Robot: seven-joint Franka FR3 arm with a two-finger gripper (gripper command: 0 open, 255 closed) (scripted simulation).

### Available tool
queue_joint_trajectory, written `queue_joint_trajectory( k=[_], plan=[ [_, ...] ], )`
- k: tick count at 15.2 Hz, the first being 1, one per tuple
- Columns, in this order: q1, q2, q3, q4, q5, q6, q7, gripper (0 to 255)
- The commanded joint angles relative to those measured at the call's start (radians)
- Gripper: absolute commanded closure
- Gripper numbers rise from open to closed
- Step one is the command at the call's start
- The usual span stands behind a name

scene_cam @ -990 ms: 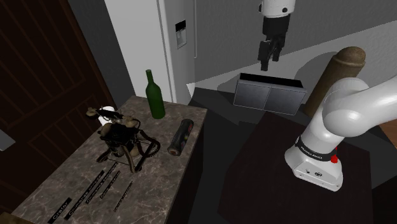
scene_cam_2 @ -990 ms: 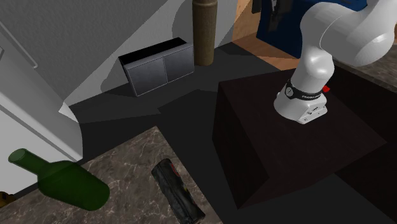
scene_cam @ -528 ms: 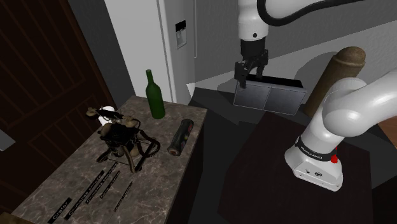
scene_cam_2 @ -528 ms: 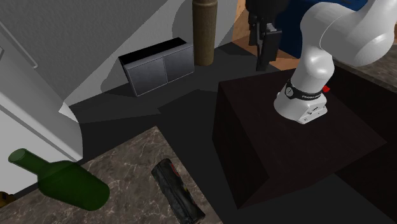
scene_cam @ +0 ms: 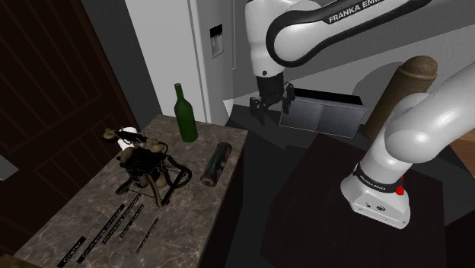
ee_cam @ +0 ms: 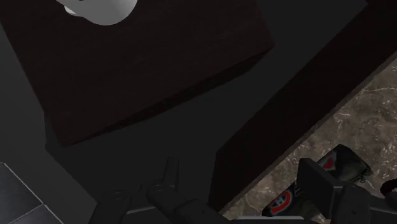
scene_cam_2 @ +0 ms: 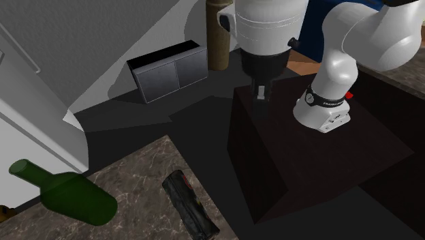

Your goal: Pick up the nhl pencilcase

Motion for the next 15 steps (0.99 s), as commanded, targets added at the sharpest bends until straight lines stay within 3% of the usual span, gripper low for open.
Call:
queue_joint_trajectory(
  k=[1,8,15],
  plan=[
    [-0.011,0.084,0.04,0.027,-0.007,0.049,0.092,0],
    [-0.036,0.409,0.122,0.179,-0.119,0.168,0.411,0],
    [0.015,0.738,0.089,0.398,-0.266,0.207,0.698,0]
  ],
)
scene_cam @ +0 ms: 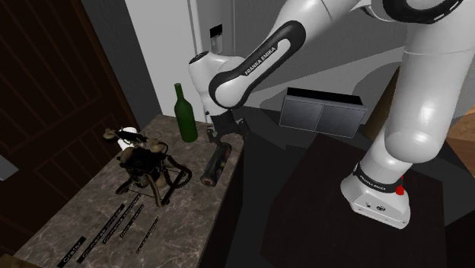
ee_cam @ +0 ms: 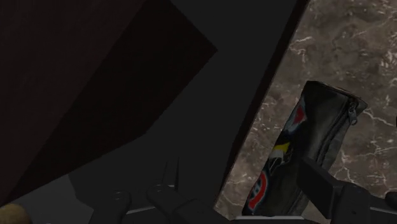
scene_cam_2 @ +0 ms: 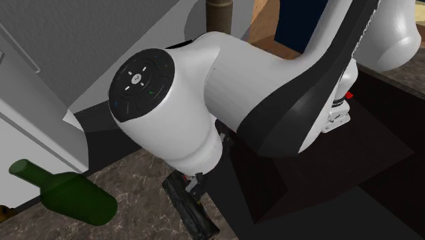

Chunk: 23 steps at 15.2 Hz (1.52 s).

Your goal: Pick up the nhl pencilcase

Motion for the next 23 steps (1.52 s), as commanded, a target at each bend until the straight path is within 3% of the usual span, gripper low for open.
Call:
queue_joint_trajectory(
  k=[1,10,20,21,23],
  plan=[
    [0.023,0.091,-0.02,0.063,-0.035,0.01,0.076,0],
    [0.126,0.47,-0.134,0.449,-0.102,-0.038,0.293,0],
    [0.139,0.545,-0.151,0.467,-0.12,0.018,0.3,0],
    [0.139,0.545,-0.151,0.466,-0.121,0.019,0.301,255],
    [0.139,0.545,-0.151,0.466,-0.121,0.019,0.301,255]
  ],
)
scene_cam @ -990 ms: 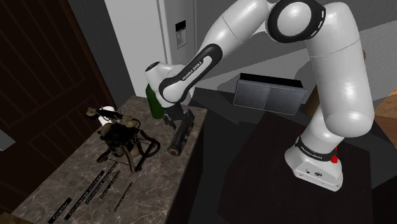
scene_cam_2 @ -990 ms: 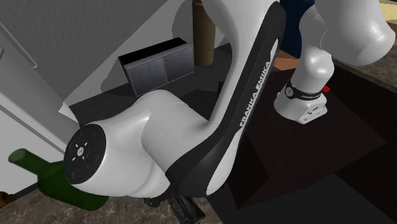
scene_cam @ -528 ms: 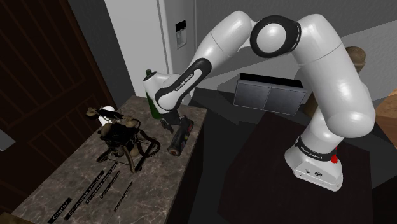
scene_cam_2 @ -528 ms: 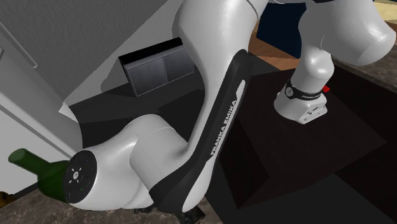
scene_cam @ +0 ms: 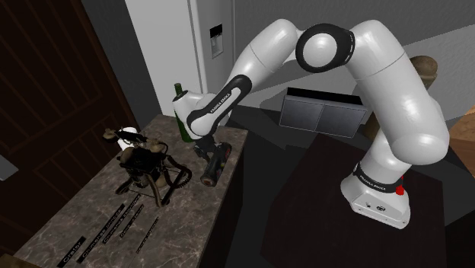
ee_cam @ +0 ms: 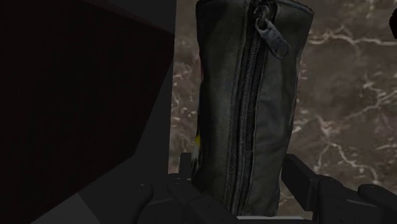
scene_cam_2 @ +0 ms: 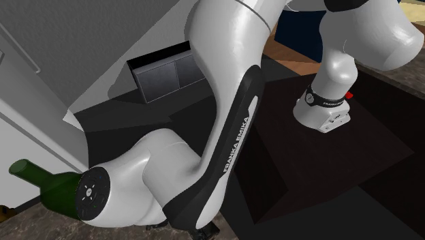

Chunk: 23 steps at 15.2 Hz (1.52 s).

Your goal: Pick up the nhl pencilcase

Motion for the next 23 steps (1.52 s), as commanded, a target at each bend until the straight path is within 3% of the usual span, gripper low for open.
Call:
queue_joint_trajectory(
  k=[1,7,23],
  plan=[
    [0.0,0.001,0.0,0.0,0.0,0.001,0.0,255],
    [0.0,0.001,0.0,0.001,0.0,0.0,0.0,255],
    [-0.022,-0.143,0.032,-0.021,0.038,-0.119,-0.017,255]
  ],
)
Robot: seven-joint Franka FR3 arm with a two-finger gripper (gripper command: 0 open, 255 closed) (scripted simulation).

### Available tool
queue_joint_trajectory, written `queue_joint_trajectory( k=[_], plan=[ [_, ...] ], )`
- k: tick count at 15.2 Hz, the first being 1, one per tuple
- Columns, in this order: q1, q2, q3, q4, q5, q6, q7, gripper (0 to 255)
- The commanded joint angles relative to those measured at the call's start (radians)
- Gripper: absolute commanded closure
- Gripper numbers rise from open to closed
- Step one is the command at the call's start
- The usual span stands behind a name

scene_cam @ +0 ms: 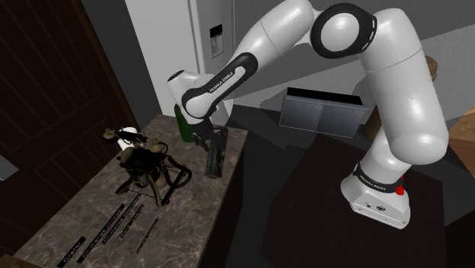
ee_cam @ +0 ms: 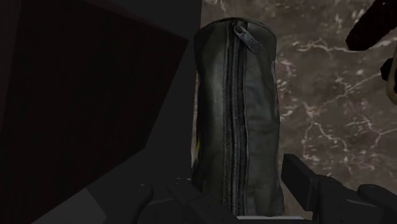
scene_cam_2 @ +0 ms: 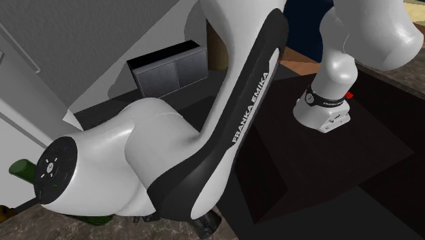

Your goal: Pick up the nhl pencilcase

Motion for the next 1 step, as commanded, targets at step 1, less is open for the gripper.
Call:
queue_joint_trajectory(
  k=[1],
  plan=[
    [0.0,-0.004,0.001,0.005,0.001,-0.008,-0.001,255]
  ],
)
